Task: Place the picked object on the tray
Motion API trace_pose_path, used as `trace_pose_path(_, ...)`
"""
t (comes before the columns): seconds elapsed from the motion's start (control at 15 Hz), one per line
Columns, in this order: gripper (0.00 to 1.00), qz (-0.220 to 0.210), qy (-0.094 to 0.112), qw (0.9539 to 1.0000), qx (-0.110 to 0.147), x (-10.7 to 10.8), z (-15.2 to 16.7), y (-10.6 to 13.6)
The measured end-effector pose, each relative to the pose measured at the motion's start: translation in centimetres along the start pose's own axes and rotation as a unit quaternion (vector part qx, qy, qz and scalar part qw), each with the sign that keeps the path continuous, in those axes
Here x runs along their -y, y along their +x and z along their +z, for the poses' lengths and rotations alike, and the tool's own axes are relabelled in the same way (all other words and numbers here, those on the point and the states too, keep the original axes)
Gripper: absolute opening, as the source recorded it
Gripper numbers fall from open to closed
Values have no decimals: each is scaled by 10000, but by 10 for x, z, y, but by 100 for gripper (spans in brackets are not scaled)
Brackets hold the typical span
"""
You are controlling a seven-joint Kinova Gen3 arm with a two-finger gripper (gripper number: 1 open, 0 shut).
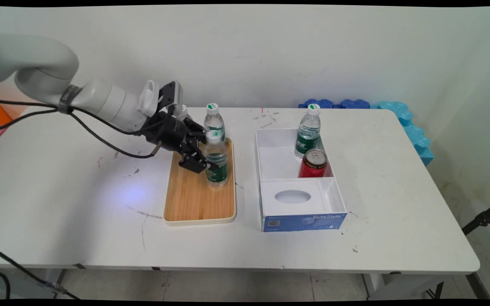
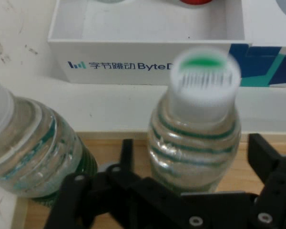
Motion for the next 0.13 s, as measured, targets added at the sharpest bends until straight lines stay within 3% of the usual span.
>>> trace_pose_path(0.13, 100, 32, -13, 10000, -5, 0, 3, -2)
